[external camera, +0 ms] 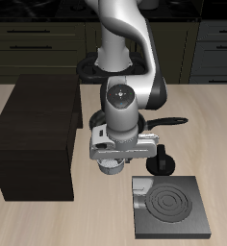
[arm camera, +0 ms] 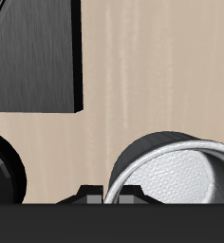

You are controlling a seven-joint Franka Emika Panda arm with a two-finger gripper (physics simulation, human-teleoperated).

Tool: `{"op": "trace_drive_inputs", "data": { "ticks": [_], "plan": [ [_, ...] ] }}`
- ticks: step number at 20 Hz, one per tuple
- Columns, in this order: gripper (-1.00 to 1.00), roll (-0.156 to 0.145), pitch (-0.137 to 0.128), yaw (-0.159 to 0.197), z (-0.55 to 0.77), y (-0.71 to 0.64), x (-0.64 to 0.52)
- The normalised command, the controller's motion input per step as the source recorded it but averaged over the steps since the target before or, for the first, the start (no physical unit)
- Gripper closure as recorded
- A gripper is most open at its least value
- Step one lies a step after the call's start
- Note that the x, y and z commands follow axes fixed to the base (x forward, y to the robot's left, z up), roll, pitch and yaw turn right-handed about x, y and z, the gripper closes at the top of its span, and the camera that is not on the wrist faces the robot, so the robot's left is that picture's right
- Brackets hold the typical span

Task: Place the ramekin on the stove

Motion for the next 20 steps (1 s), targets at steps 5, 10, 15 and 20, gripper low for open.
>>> {"op": "trace_drive_inputs", "data": {
  "ticks": [5,10,15,20],
  "plan": [
    [1.00,-0.005,-0.046,0.018,0.33,-0.03,-0.06],
    [1.00,-0.004,-0.069,0.018,0.41,0.02,-0.05],
    [1.00,-0.009,-0.070,0.010,0.42,0.03,-0.05],
    [1.00,-0.005,-0.008,0.011,0.16,0.01,0.08]
  ]
}}
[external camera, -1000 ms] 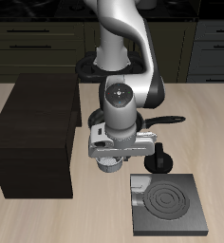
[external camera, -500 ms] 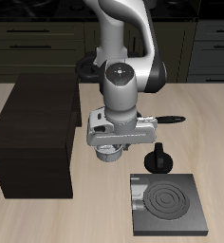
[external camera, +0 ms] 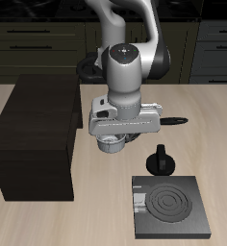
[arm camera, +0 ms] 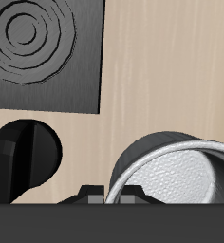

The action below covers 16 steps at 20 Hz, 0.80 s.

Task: Place the ramekin on the stove

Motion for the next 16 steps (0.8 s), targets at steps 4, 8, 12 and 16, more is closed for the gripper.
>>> {"op": "trace_drive_inputs", "data": {
  "ticks": [4,8,12,16],
  "plan": [
    [1.00,-0.008,0.014,-0.021,0.11,0.03,0.13],
    [1.00,0.000,-0.035,0.017,0.31,0.18,0.19],
    [1.00,0.007,-0.014,-0.007,0.25,0.15,0.16],
    [1.00,-0.018,0.024,-0.031,0.23,0.17,0.41]
  ]
}}
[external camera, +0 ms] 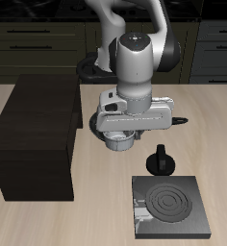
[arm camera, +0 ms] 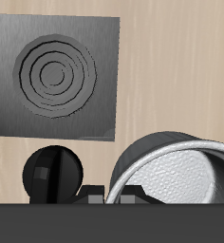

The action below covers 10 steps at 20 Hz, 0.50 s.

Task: Place the ramekin on the stove

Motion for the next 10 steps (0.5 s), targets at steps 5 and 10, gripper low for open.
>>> {"op": "trace_drive_inputs", "data": {
  "ticks": [5,10],
  "plan": [
    [1.00,-0.014,-0.021,0.006,0.17,0.14,0.51],
    [1.00,-0.013,0.011,-0.017,0.05,0.06,0.27]
  ]
}}
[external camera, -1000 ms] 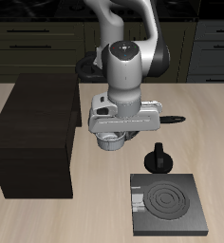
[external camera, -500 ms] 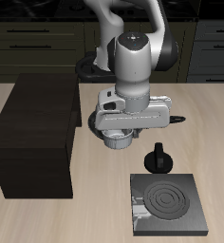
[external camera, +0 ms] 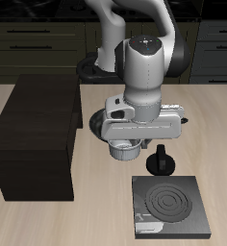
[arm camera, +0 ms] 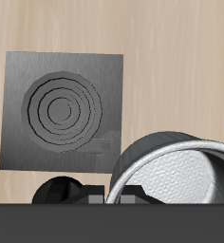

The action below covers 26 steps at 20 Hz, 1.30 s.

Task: Place the ramekin on the stove

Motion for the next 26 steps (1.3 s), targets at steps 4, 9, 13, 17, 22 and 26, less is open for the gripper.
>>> {"op": "trace_drive_inputs", "data": {
  "ticks": [4,9,13,17,22,26],
  "plan": [
    [1.00,-0.006,0.013,-0.034,0.18,0.18,0.55],
    [1.00,0.030,0.017,0.026,0.09,0.26,0.29],
    [1.00,-0.007,0.047,-0.022,-0.03,0.24,0.34],
    [1.00,-0.011,0.015,0.011,-0.12,0.23,0.12],
    [1.00,0.006,0.026,0.012,-0.22,0.13,0.15],
    [1.00,-0.021,0.038,-0.016,-0.30,0.03,0.04]
  ]
}}
